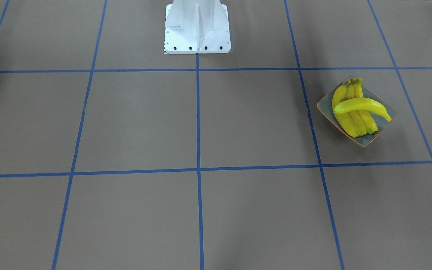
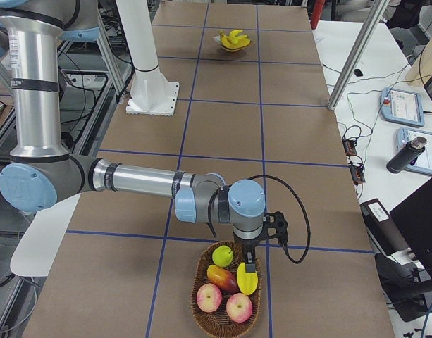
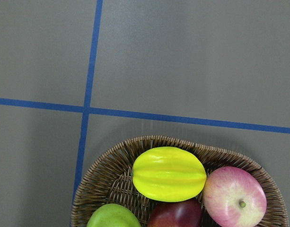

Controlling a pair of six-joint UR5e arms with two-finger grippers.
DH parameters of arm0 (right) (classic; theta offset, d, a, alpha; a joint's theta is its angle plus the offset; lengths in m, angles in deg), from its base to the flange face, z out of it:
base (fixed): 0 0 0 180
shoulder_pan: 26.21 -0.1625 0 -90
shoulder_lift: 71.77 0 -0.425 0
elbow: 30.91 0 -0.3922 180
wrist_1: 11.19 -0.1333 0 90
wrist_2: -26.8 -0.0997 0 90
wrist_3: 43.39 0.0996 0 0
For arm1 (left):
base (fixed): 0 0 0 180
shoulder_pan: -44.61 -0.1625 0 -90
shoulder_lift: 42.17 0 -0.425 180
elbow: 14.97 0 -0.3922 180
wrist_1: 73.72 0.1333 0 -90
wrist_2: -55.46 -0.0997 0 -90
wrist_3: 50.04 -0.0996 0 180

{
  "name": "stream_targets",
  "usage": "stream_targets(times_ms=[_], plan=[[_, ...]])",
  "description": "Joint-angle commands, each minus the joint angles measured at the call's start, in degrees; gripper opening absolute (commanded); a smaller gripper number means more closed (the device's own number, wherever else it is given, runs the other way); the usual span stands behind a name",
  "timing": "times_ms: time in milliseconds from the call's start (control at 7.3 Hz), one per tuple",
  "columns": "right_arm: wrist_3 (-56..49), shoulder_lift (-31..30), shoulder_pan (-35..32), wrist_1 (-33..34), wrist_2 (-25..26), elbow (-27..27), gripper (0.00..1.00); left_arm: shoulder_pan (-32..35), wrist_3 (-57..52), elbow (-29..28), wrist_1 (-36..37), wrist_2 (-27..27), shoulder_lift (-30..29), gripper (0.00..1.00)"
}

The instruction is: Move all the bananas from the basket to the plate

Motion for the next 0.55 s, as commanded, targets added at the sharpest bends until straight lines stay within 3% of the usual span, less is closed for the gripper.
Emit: stream_targets(times_ms=[0, 411], plan=[[0.9, 0.3, 1.8, -0.1, -0.3, 0.5, 1.0, 0.2, 0.0, 0.0, 0.0, 0.0, 0.6, 1.0], [1.4, 0.7, 1.8, -0.1, -0.2, 0.5, 1.0, 0.2, 0.0, 0.2, 0.0, -0.5, 0.9, 1.0]])
